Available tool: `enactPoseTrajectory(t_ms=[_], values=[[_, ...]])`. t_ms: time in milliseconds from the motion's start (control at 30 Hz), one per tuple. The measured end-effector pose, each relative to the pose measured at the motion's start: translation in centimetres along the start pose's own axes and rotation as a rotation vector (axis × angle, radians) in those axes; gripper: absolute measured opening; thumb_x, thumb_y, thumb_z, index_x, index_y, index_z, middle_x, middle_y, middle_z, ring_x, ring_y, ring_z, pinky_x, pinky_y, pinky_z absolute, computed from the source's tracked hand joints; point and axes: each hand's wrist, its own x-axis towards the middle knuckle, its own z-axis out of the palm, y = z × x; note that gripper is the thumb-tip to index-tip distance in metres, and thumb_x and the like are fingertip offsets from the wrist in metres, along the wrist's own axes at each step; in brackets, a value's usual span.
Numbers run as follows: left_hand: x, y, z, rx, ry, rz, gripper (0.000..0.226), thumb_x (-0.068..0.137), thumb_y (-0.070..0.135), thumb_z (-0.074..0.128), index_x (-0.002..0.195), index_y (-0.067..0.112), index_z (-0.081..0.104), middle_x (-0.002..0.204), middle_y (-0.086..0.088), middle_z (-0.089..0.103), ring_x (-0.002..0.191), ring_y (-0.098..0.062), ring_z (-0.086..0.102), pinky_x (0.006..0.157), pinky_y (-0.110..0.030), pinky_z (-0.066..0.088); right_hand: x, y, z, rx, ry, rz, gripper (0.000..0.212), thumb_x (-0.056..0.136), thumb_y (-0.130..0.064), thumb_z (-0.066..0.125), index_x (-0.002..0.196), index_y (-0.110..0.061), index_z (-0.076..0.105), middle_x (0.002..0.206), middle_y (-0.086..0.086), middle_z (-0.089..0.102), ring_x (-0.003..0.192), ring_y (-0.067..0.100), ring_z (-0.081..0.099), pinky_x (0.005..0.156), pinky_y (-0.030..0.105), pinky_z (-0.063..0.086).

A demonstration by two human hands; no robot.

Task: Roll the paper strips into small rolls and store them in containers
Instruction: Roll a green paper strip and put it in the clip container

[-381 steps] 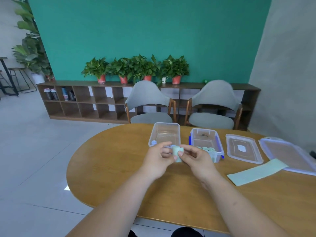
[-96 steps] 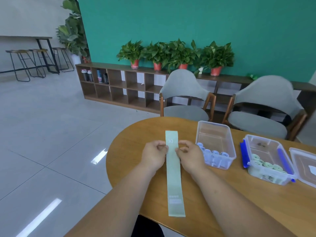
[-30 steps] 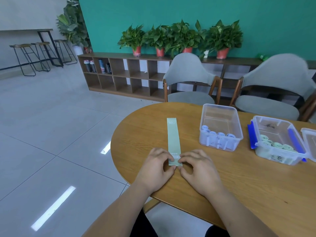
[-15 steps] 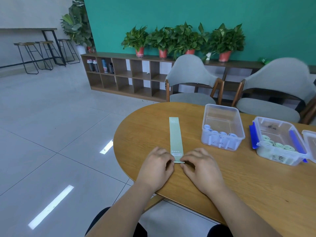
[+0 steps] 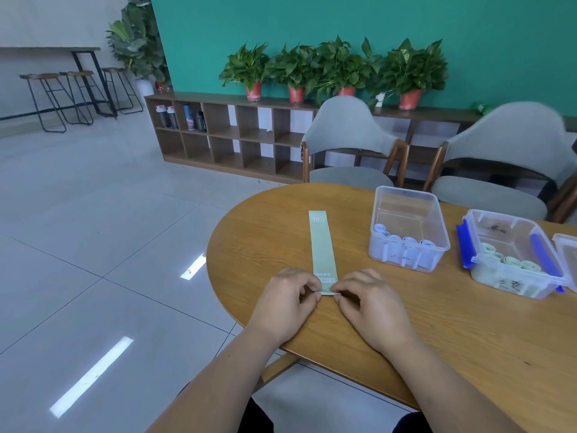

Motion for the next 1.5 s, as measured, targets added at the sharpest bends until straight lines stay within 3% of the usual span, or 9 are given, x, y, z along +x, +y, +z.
enactPoseTrajectory(t_ms=[200,367,567,967,1167,1367,1500], values=[[0.0,0.0,-0.2,-0.161,-0.032,-0.123,0.015,0.089,0.027,0.079,0.099,0.036,0.074,0.088,0.022,0.069,0.088,-0.006,0.059,0.074,-0.010,0.043,0.1,0.0,-0.4,0.120,0.004,0.076,0.016,0.088,-0.026,0.081,0.099,-0.037,0.077,0.087,-0.027,0.067,0.099,0.004,0.058,0.082,0.032,0.054],[0.3,0.1,-0.4,-0.184,-0.057,-0.160,0.011,0.091,0.028,0.077,0.098,0.036,0.073,0.089,0.021,0.070,0.084,-0.006,0.058,0.071,-0.011,0.043,0.2,-0.2,-0.8,0.275,-0.011,0.223,0.023,0.084,-0.023,0.083,0.093,-0.041,0.073,0.086,-0.020,0.067,0.099,0.001,0.064,0.090,0.025,0.053],[0.5,0.2,0.0,-0.030,-0.061,-0.051,0.010,0.095,0.026,0.072,0.102,0.033,0.074,0.093,0.023,0.067,0.097,0.010,0.049,0.077,-0.007,0.035,0.3,-0.3,-0.4,0.149,-0.006,0.155,0.015,0.084,-0.026,0.081,0.089,-0.037,0.072,0.082,-0.026,0.067,0.100,0.002,0.056,0.083,0.026,0.052],[0.7,-0.1,0.6,0.087,-0.015,0.009,0.006,0.093,0.030,0.071,0.097,0.033,0.074,0.096,0.019,0.056,0.101,-0.006,0.048,0.088,-0.028,0.048,0.3,0.1,-0.1,0.034,0.034,0.123,0.012,0.084,-0.032,0.082,0.086,-0.038,0.072,0.082,-0.023,0.060,0.091,0.005,0.052,0.077,0.027,0.050],[0.5,-0.1,0.5,0.127,0.014,0.031,0.006,0.094,0.033,0.070,0.097,0.033,0.075,0.092,0.018,0.056,0.097,-0.006,0.048,0.085,-0.030,0.049,0.2,-0.1,0.1,-0.056,0.050,0.087,0.004,0.084,-0.035,0.078,0.085,-0.036,0.075,0.078,-0.021,0.058,0.087,0.008,0.052,0.075,0.034,0.053],[0.4,0.0,0.5,0.143,0.010,0.041,0.016,0.088,0.041,0.069,0.100,0.033,0.076,0.087,0.020,0.059,0.094,-0.003,0.047,0.083,-0.027,0.048,0.2,-0.1,0.1,-0.054,0.049,0.116,0.011,0.078,-0.038,0.080,0.089,-0.038,0.076,0.080,-0.022,0.059,0.088,0.007,0.053,0.077,0.033,0.053],[0.4,-0.1,0.5,0.102,0.013,0.019,0.010,0.089,0.037,0.071,0.097,0.034,0.076,0.086,0.020,0.060,0.095,-0.002,0.048,0.085,-0.026,0.046,0.2,0.1,0.3,-0.051,0.038,0.113,0.008,0.083,-0.039,0.080,0.089,-0.038,0.076,0.080,-0.022,0.058,0.087,0.006,0.051,0.077,0.033,0.052]])
